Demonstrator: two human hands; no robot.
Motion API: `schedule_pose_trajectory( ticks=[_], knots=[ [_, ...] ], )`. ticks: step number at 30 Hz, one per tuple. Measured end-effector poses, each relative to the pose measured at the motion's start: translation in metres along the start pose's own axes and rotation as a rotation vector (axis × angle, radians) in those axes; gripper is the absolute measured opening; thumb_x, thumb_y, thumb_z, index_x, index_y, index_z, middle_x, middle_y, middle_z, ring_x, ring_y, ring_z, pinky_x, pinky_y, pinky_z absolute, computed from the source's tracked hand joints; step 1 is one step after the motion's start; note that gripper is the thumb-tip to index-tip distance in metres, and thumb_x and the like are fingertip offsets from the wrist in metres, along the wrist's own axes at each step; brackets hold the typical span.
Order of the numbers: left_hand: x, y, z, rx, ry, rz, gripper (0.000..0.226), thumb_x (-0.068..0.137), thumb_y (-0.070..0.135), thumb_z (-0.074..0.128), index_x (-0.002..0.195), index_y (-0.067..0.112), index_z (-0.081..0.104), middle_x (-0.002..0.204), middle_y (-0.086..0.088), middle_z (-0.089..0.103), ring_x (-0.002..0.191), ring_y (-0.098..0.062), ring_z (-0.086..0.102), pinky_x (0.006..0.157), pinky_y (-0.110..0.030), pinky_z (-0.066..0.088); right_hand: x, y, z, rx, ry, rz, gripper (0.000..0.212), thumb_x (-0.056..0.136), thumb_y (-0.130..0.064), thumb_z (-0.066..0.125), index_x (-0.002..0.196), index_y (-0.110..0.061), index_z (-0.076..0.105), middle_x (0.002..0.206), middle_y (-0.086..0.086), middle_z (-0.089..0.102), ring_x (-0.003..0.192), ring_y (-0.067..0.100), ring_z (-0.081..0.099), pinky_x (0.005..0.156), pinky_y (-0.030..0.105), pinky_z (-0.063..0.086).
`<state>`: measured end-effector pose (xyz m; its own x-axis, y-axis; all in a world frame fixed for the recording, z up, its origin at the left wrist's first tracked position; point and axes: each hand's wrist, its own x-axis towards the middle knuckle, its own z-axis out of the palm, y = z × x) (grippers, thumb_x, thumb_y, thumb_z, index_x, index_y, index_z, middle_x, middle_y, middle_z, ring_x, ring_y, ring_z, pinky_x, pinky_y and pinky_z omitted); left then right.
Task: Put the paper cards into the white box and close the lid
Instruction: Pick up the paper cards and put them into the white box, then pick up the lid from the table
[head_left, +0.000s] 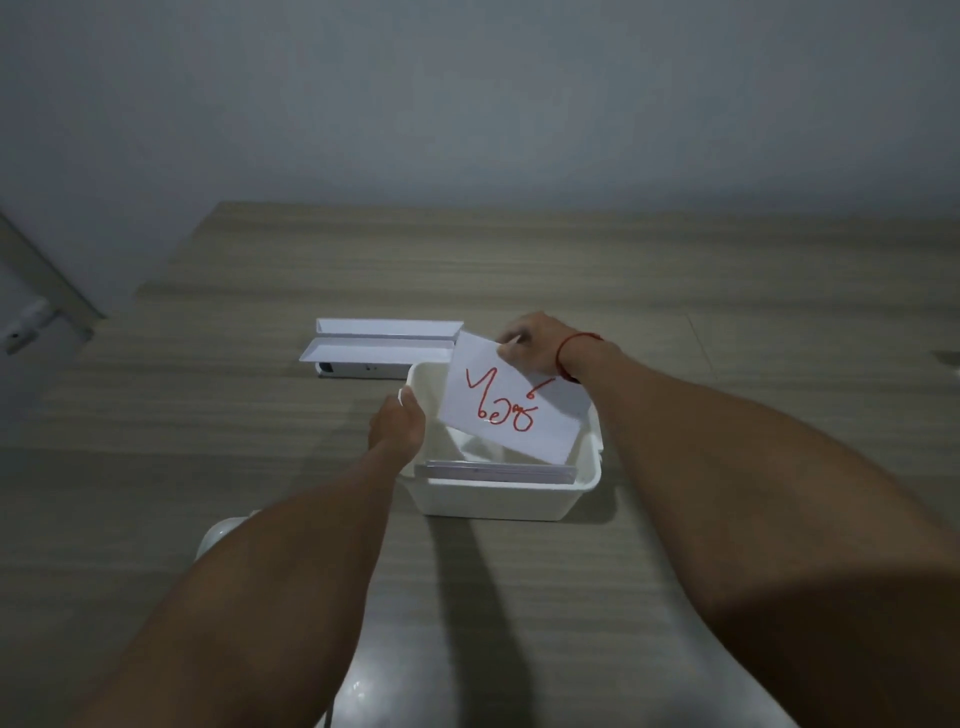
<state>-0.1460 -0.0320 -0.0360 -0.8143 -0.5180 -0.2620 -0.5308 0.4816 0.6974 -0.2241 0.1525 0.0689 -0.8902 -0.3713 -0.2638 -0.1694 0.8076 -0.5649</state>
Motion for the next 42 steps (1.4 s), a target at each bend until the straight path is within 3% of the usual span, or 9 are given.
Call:
schedule_pose_trajectory(
  ticks=[9,14,16,20,25,28,33,36,42],
  knots=[
    [0.001,-0.005,0.001,-0.046,0.018,0.064,0.057,0.103,0.034,0.022,0.112,-0.008,0.059,0.119,-0.029,0.061,0.112,-0.042,0.057,0.095,-0.042,0.043,-0.023,0.01,0.047,-0.139,-0.26,0.09,0.025,0.083,-0.042,0.063,0.103,-0.031,0.074,0.117,-0.007,0.067,0.107,0.018,0.062,0.1,0.038,0.049],
    [-0.003,-0.004,0.001,-0.028,0.026,0.064,0.055,0.104,0.032,0.022,0.114,-0.009,0.058,0.122,-0.029,0.06,0.115,-0.042,0.055,0.096,-0.041,0.041,-0.024,-0.001,0.062,-0.14,-0.398,0.146,0.039,0.045,-0.052,0.074,0.08,-0.035,0.077,0.106,-0.005,0.074,0.103,0.021,0.07,0.094,0.041,0.056],
    [-0.004,-0.004,0.0,-0.018,0.024,0.059,0.055,0.104,0.032,0.022,0.116,-0.009,0.056,0.124,-0.029,0.058,0.117,-0.042,0.054,0.097,-0.04,0.041,-0.024,-0.005,0.062,-0.119,-0.444,0.166,0.048,0.039,-0.051,0.077,0.083,-0.03,0.079,0.106,-0.002,0.075,0.103,0.017,0.07,0.094,0.041,0.056],
    [-0.01,-0.005,-0.008,-0.005,0.007,0.021,0.053,0.102,0.035,0.027,0.117,-0.007,0.057,0.124,-0.027,0.059,0.116,-0.04,0.055,0.095,-0.038,0.042,-0.033,-0.015,0.053,-0.102,-0.477,0.198,0.048,0.068,-0.044,0.078,0.109,-0.019,0.074,0.115,0.001,0.072,0.107,0.016,0.069,0.098,0.037,0.054],
    [-0.021,-0.007,-0.048,0.081,0.031,0.021,0.056,0.1,0.036,0.028,0.117,-0.007,0.059,0.124,-0.026,0.06,0.114,-0.039,0.056,0.093,-0.039,0.044,-0.048,-0.058,0.032,-0.343,-0.321,0.072,0.058,0.095,-0.05,0.045,0.135,-0.01,0.054,0.136,0.01,0.055,0.125,0.024,0.051,0.106,0.035,0.041],
    [-0.028,-0.017,-0.081,0.116,0.093,0.007,0.062,0.1,0.042,0.024,0.116,-0.006,0.06,0.121,-0.026,0.061,0.111,-0.039,0.058,0.09,-0.04,0.045,-0.056,-0.093,0.034,-0.448,-0.268,-0.027,0.06,0.098,-0.049,0.037,0.141,-0.009,0.046,0.154,0.011,0.034,0.14,0.029,0.036,0.115,0.042,0.031],
    [-0.048,-0.054,-0.15,0.14,0.213,-0.163,0.06,0.099,0.041,0.03,0.131,-0.004,0.052,0.138,-0.024,0.053,0.129,-0.039,0.049,0.106,-0.041,0.039,-0.048,-0.153,0.076,-0.418,-0.186,-0.213,0.053,0.097,-0.042,0.043,0.129,-0.003,0.057,0.138,0.017,0.053,0.125,0.031,0.051,0.102,0.034,0.041],
    [-0.065,-0.096,-0.183,0.12,0.279,-0.304,0.059,0.099,0.041,0.031,0.131,-0.005,0.051,0.138,-0.025,0.052,0.13,-0.039,0.049,0.107,-0.041,0.038,-0.045,-0.182,0.113,-0.338,-0.222,-0.268,0.058,0.093,-0.046,0.049,0.142,-0.014,0.047,0.151,0.008,0.041,0.137,0.027,0.041,0.111,0.035,0.034],
    [-0.11,-0.177,-0.197,0.046,0.344,-0.589,0.056,0.095,0.039,0.04,0.133,-0.001,0.05,0.138,-0.021,0.053,0.128,-0.037,0.051,0.105,-0.04,0.041,-0.044,-0.203,0.189,-0.328,-0.338,-0.285,0.06,0.097,-0.041,0.048,0.146,-0.008,0.038,0.156,0.011,0.032,0.143,0.027,0.033,0.114,0.032,0.028]
  ],
)
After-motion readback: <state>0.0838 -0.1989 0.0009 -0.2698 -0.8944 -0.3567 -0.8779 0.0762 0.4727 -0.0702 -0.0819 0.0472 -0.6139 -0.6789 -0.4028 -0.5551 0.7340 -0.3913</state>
